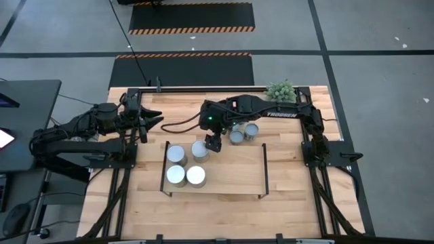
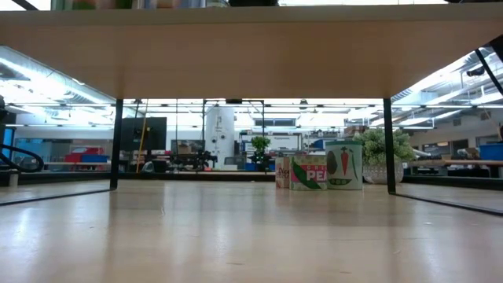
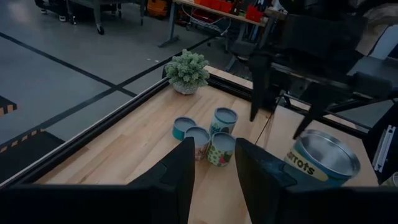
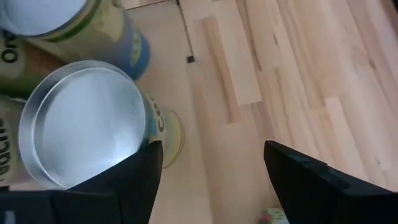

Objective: Pick and place cans onto a shelf
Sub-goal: Put the canned carrots on the shelf, then put the canned mixed vegetables on the shelf

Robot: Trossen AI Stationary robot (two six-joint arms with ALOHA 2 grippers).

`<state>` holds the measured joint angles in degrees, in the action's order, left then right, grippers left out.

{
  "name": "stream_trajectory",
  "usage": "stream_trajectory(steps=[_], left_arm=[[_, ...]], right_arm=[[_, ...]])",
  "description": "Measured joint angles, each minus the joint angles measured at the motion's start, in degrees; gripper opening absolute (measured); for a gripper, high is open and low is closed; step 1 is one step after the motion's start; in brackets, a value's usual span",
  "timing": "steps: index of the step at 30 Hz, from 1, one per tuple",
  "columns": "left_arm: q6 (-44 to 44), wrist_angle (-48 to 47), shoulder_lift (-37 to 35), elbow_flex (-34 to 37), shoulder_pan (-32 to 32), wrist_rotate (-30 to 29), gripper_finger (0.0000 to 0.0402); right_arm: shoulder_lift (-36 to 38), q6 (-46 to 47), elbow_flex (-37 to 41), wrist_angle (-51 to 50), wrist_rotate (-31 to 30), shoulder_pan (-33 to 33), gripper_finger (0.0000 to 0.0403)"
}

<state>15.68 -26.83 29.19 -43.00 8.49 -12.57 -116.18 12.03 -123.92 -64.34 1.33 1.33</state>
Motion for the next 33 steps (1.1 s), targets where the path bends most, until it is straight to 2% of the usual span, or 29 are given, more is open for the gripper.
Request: stream_trajectory(steps=[19, 24, 33], left_arm=[[0.17, 1.43, 0.01, 0.00, 0.00, 1.15, 0.0121], [0.20, 1.68, 0.00, 0.00, 0.00, 3.79, 0.0121], [1.70, 1.81, 0.02, 0.00, 0.00, 3.88, 0.0121]], right_arm=[[0.00, 2.82, 0.00, 1.63, 0.31, -3.47, 0.0286], [0.53, 1.55, -0.02, -1.72, -0.45, -2.11, 0.0286], [0.90, -5.80, -0.05, -4.87, -1.78, 2.24, 0.0286]])
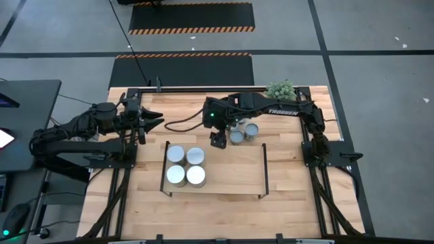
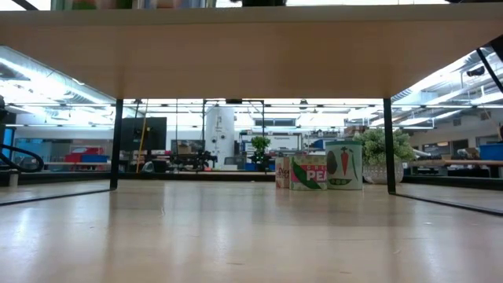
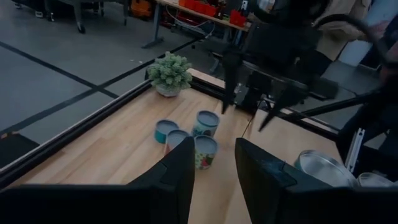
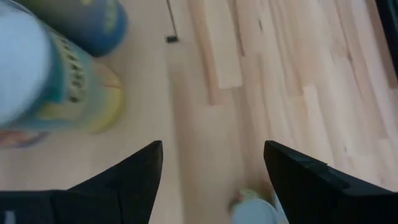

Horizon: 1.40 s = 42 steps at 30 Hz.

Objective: Pick and place cans onto a shelf
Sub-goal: Put the canned mixed vegetables on the shelf

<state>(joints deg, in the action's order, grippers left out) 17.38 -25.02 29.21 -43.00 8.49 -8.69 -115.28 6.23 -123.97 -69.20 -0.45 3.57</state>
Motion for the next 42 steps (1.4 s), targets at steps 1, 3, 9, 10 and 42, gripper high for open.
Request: stream_trajectory(steps=[1, 3, 9, 10, 42], left_arm=[[0.21, 0.00, 0.00, 0.00, 0.00, 0.00, 0.0121], [0.63, 0.00, -0.02, 0.00, 0.00, 0.19, 0.0121], [1.92, -0.07, -0.02, 0.00, 0.00, 1.95, 0.0121], [1.93, -0.09, -0.02, 0.00, 0.00, 2.15, 0.0121], [9.01, -2.62, 0.00, 0.00, 0.02, -9.26, 0.0188]], right_arm=[[0.00, -0.45, 0.01, -0.64, 0.00, 0.61, 0.0286], [0.00, -1.35, 0.01, -1.58, 0.00, 1.54, 0.0286], [0.00, -3.28, 0.01, -2.17, -1.03, 2.19, 0.0286], [0.00, -3.40, 0.01, -2.15, -1.14, 2.23, 0.0286], [28.36, -8.01, 52.20, 25.95, 6.97, 19.11, 0.0329]])
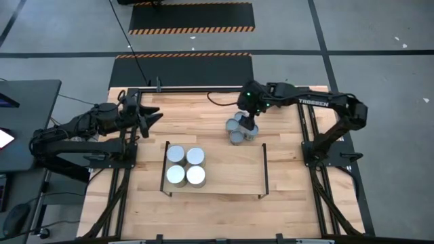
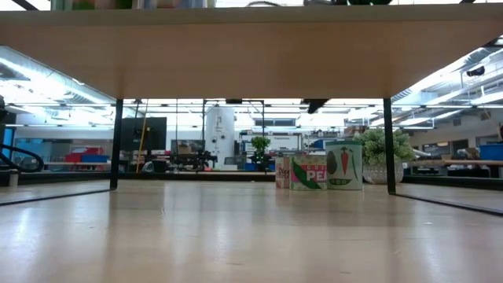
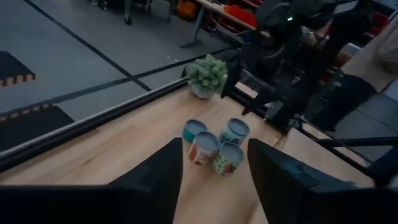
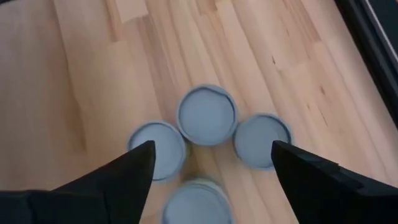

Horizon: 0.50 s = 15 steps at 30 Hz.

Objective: Pick and place cans onto a shelf
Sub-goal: Put the canned mixed vegetables on the shelf

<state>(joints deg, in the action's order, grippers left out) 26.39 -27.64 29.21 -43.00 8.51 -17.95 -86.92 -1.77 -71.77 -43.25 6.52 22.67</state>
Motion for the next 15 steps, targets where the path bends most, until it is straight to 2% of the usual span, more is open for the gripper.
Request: stream_trajectory(steps=[6, 15], left_arm=[[0.61, -1.07, 0.01, 0.00, 0.00, 2.53, 0.0205], [1.65, -0.91, -0.02, 0.00, 0.00, 4.62, 0.0206]], right_arm=[[2.08, 1.39, 7.75, 9.39, 0.25, 1.58, 0.0357], [2.24, 5.54, 12.46, 9.38, -0.96, 2.17, 0.0381]])
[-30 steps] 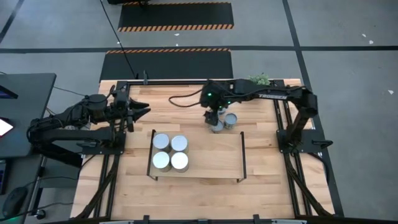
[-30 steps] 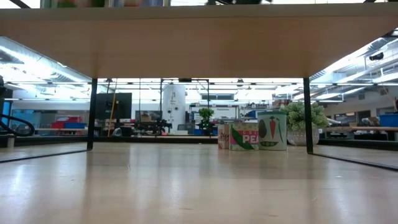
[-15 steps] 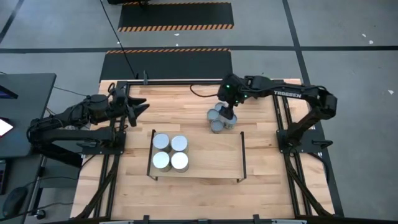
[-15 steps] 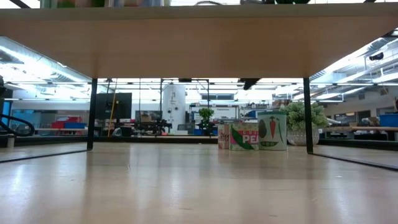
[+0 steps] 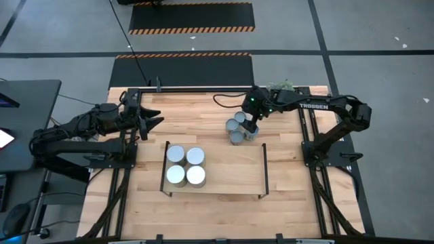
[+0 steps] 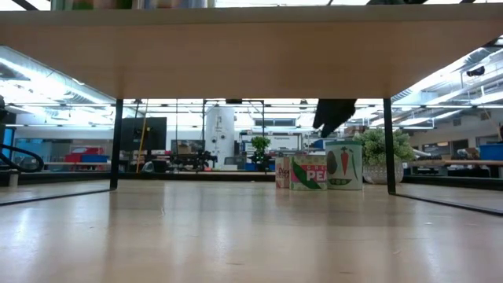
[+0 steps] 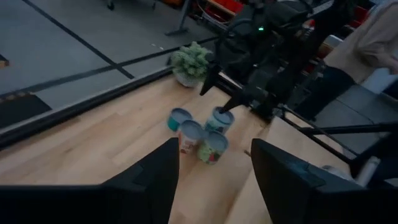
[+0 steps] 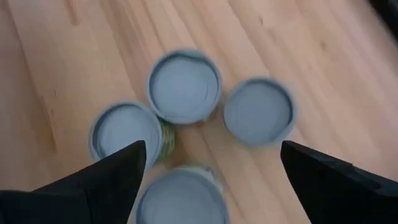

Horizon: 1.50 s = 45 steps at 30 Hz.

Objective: Pick and place cans onto a shelf
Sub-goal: Put the canned mixed vegetables on the shelf

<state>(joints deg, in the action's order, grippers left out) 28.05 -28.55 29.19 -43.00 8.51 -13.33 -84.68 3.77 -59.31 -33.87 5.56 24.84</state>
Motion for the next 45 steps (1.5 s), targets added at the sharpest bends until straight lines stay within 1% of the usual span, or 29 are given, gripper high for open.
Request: stream_trajectory(steps=[5, 10, 13, 16, 20, 24, 30, 32, 34, 38, 42, 45], left_arm=[[1.08, 0.76, 0.02, 0.00, 0.00, 6.13, 0.0206], [-1.40, 0.76, 0.02, 0.00, 0.00, 8.43, 0.0206], [-1.56, 0.54, 0.02, 0.00, 0.00, 9.58, 0.0206], [0.02, 0.39, 0.02, 0.00, -0.01, 10.66, 0.0206], [1.81, 0.45, 0.02, 0.00, 0.00, 10.68, 0.0206], [3.37, 0.45, 0.04, 0.00, 0.00, 9.46, 0.0206], [4.33, 0.40, 0.04, 0.00, 0.00, 6.93, 0.0206], [4.62, 0.39, 0.04, 0.00, 0.00, 6.50, 0.0206], [4.59, 0.35, 0.04, 0.00, 0.00, 6.34, 0.0206], [4.34, 0.37, 0.04, 0.00, 0.00, 6.32, 0.0206], [4.31, 0.37, 0.04, 0.00, 0.00, 6.32, 0.0206], [4.31, 0.37, 0.04, 0.00, 0.00, 6.32, 0.0206]], right_arm=[[0.00, 0.74, 0.29, -4.47, 0.10, -0.09, 0.0382], [0.60, 1.20, 0.30, -6.85, -0.05, -0.50, 0.0382], [2.73, 1.50, 1.59, -5.31, -2.46, -1.85, 0.0382], [6.76, 3.13, 4.03, -2.14, -4.11, -2.51, 0.0382], [11.97, 2.32, 7.18, 1.85, -5.96, -3.64, 0.0382], [15.60, 0.51, 11.58, 2.01, -7.56, -4.10, 0.0382], [18.91, -2.59, 17.63, 2.66, -6.37, -3.45, 0.0382], [19.70, -2.56, 18.89, 4.23, -4.40, -2.60, 0.0382], [20.27, -3.27, 20.07, 4.86, -2.58, -1.97, 0.0382], [20.03, -3.99, 23.16, 5.27, -1.75, -1.79, 0.0382], [18.73, -4.54, 26.65, 11.03, -1.86, -1.79, 0.0382], [17.44, -5.83, 28.92, 17.81, -1.85, -1.79, 0.0384]])
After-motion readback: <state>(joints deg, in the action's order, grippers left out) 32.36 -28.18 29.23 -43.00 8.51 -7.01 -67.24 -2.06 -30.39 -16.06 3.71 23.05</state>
